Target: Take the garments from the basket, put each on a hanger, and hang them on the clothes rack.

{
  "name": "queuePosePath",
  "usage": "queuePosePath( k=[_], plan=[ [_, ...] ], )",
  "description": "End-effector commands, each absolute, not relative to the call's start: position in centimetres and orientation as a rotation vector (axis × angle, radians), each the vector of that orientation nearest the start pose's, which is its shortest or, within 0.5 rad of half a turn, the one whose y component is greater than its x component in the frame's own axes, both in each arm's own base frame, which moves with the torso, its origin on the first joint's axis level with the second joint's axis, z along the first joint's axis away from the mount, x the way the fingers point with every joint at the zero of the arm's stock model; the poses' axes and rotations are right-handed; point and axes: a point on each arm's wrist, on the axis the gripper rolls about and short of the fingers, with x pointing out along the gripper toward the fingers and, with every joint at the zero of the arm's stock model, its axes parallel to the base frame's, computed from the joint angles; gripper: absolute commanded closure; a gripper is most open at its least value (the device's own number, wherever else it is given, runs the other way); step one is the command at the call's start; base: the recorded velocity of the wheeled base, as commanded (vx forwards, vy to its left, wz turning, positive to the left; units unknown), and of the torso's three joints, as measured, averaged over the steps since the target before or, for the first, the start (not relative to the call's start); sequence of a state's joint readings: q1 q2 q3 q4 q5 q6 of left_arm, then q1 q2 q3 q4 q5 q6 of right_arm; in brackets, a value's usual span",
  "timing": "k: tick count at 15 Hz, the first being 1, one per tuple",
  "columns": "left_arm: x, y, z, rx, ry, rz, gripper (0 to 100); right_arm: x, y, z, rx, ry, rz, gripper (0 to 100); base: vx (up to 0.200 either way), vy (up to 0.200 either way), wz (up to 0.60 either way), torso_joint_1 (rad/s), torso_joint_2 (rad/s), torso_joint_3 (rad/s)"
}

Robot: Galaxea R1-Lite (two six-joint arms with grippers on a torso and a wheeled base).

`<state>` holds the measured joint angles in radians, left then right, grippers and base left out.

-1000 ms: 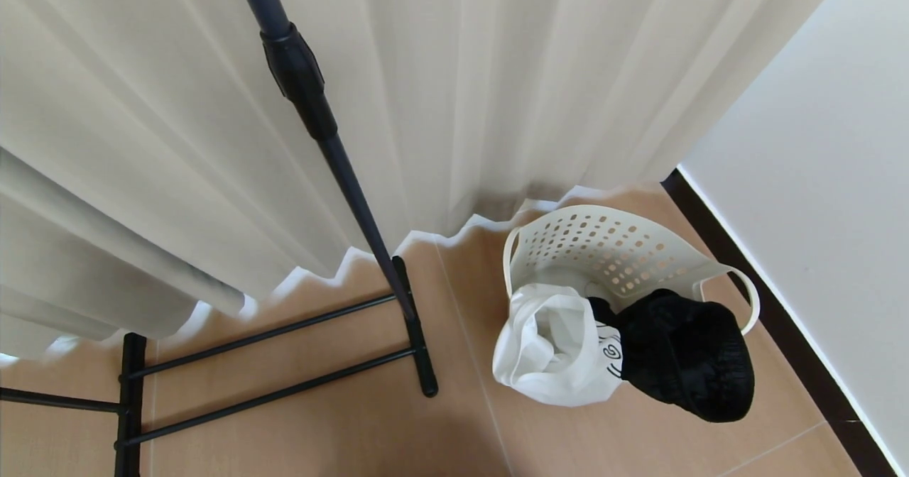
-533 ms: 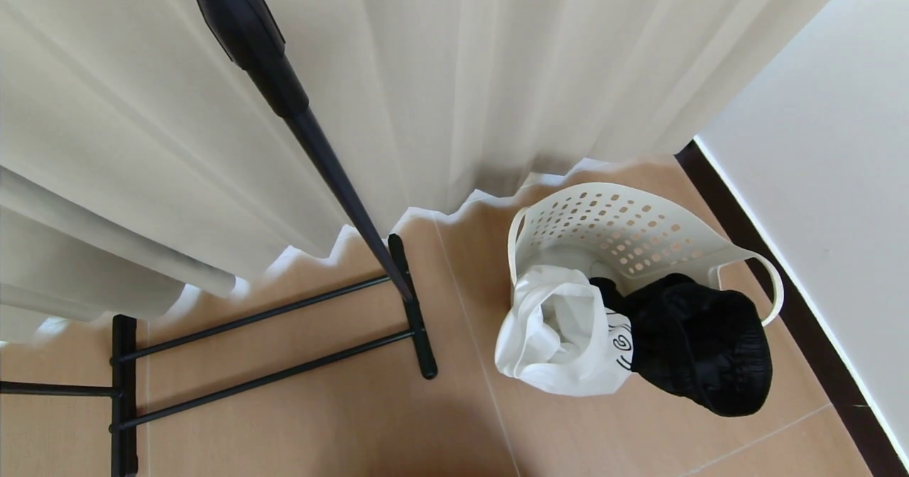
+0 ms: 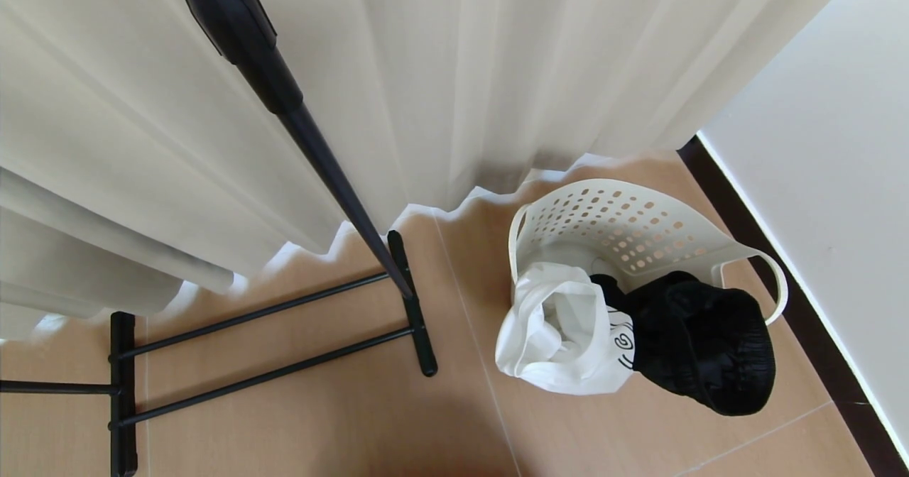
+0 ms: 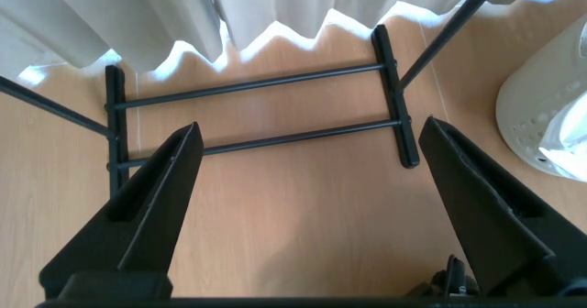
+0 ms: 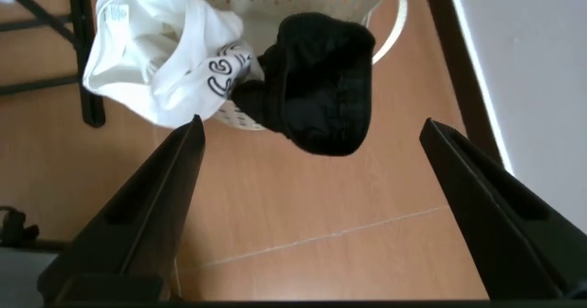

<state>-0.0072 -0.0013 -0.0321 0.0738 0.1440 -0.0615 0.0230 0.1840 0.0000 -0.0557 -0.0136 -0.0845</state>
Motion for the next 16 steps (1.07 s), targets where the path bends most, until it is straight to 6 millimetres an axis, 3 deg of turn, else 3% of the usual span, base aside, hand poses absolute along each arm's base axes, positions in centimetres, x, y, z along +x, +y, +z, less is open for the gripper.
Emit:
queuePosePath(
  k=[1,8,16],
  plan=[
    [-2.6,0.3,7.7,-0.060,0.037,0.138,0,0.3,0.0,8.9,-0.103,0.233,0.098,0,0.000,0.000,0.00,0.000,0.00,0.000],
    [-2.6,0.3,7.7,-0.058,0.037,0.138,0,3.6,1.2,12.2,-0.215,0.374,0.346,0,0.000,0.000,0.00,0.000,0.00,0.000],
    [-2.6,0.3,7.7,-0.058,0.037,0.138,0,10.8,4.2,15.3,-0.668,0.471,0.529,0,0.000,0.000,0.00,0.000,0.00,0.000]
  ],
)
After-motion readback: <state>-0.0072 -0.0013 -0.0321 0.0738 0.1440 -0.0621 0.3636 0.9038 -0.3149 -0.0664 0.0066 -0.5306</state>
